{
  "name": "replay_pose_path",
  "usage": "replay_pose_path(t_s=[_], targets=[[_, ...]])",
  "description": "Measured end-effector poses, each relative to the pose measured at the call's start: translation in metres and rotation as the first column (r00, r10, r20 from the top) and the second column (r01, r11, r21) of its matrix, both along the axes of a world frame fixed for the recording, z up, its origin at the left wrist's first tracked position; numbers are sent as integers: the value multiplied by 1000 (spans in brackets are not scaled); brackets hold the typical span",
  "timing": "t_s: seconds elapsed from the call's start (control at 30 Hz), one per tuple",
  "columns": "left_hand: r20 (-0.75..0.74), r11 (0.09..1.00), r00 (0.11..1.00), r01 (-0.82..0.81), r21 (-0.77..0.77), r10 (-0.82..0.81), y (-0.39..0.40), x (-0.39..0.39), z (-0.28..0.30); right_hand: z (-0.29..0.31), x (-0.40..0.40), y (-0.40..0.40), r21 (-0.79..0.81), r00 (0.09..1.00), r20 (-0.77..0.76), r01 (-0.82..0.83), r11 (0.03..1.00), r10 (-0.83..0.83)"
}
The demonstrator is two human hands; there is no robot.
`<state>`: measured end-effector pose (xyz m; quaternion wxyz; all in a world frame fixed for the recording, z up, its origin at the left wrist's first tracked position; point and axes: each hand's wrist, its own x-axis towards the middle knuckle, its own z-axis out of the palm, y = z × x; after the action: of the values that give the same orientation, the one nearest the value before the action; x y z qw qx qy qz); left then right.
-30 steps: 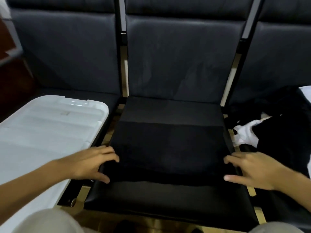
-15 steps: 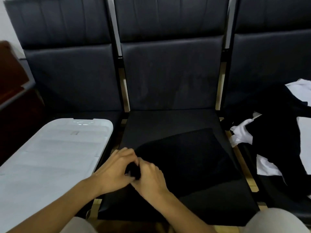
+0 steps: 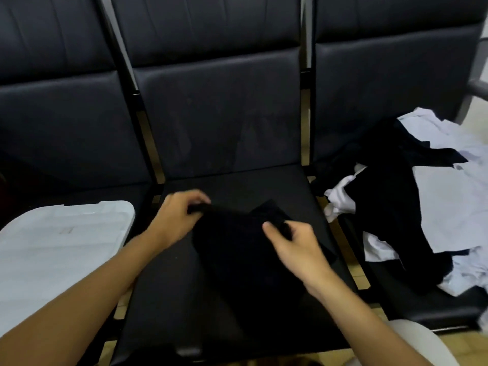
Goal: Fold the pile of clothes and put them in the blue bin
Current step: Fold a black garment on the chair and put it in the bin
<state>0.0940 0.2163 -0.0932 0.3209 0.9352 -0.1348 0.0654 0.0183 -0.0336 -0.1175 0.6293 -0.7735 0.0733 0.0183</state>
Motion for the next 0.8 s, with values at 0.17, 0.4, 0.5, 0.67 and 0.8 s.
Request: replay_pose_path(t_s=[0.17,0.4,0.5,0.67,0.8], targets=[[-295,998,955,37,42,-23,-93,57,-20,-21,25,-79,-535,970,-231,-65,842,-72],[-639,976,758,15,216,129,-123,60,-80,-49,44,-79,-610,877,-480,-324,723,-12],[-715,999,699,-28,15,31,-95,46,-55,-46,43,-63,-521,875,-481,-330,787,48],[-565,941,825,-175,-288,-19,1,-42,19,2,22,-15,-384,956,-57,-287,878,287],[-407,839,900,-336,-429,152,91,-158,67,67,-17,66,-249,790,190,-535,808,582]])
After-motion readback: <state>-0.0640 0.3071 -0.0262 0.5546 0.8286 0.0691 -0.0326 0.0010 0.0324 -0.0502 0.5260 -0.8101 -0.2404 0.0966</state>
